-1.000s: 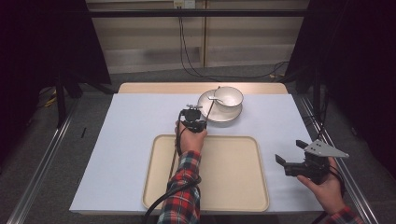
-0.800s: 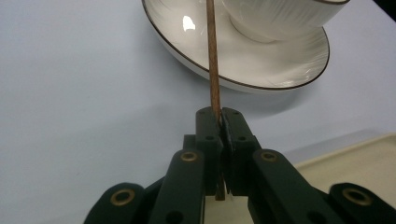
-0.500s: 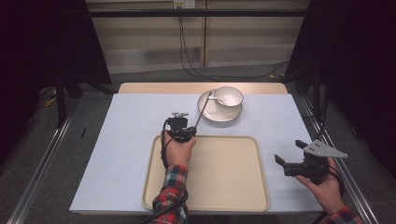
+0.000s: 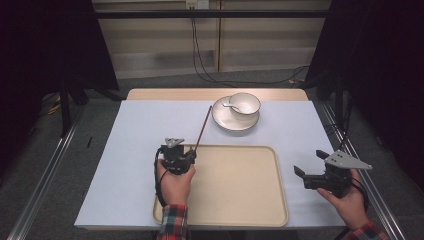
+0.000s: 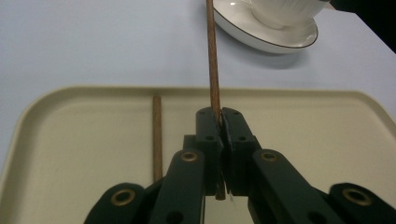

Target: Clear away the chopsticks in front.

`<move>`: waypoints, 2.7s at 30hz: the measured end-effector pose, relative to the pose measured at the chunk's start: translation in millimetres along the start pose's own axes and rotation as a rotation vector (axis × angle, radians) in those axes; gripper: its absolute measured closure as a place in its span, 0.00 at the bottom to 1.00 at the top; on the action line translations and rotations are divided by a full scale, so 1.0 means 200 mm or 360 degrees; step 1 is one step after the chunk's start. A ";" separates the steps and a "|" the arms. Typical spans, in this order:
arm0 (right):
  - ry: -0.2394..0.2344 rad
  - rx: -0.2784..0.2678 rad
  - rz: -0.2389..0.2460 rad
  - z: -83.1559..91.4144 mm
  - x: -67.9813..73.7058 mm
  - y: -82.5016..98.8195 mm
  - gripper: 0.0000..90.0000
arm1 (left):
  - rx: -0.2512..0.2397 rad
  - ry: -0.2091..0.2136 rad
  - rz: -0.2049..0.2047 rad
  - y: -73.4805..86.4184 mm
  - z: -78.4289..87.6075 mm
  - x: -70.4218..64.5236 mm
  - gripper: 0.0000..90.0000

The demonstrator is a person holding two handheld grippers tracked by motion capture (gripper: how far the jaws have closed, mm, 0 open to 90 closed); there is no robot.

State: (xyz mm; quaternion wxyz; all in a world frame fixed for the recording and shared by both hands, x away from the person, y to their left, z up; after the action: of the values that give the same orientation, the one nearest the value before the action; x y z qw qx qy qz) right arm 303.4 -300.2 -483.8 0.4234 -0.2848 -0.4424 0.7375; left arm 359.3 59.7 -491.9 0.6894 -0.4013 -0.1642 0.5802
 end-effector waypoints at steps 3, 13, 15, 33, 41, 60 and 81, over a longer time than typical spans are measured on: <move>0.0000 0.0000 -0.0006 0.00 0.00 0.00 0.05 | -0.0010 -0.0007 0.0012 0.04 0.05 0.01 0.96; 0.0004 0.0003 0.0006 0.00 0.00 0.00 0.05 | 0.0016 0.0009 -0.0003 0.16 0.20 0.01 0.96; 0.0006 0.0004 0.0003 0.00 0.00 0.00 0.05 | 0.0013 0.0018 0.0011 0.17 0.23 0.02 0.96; 0.0003 0.0002 -0.0002 0.01 0.00 0.00 0.05 | 0.0056 0.0086 -0.0015 0.30 0.38 -0.02 0.96; 0.0010 0.0003 0.0004 0.00 0.00 0.00 0.05 | 0.0073 0.0091 -0.0020 0.35 0.39 -0.02 0.96; 0.0000 0.0011 0.0008 0.00 0.01 0.00 0.05 | 0.0094 0.0121 -0.0020 0.41 0.47 -0.03 0.96; 0.0012 0.0011 0.0019 0.00 0.01 0.00 0.05 | 0.0161 0.0155 -0.0059 0.47 0.46 -0.05 0.96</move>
State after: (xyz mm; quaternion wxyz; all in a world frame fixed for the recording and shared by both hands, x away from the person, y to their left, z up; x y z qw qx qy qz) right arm 302.8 -298.6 -484.5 0.4215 -0.2889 -0.4366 0.7404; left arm 229.4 85.0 -501.8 0.7267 -0.3906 -0.1083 0.5546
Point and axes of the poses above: each handheld gripper's, and its own axes: z roughly backward along the jaws, y roughly out of its underside, x roughly to its left, the point moved 9 cm from there along -z, roughly forward along the jaws, and after that the axes turned 3 degrees about -y, right-handed, at the moved point
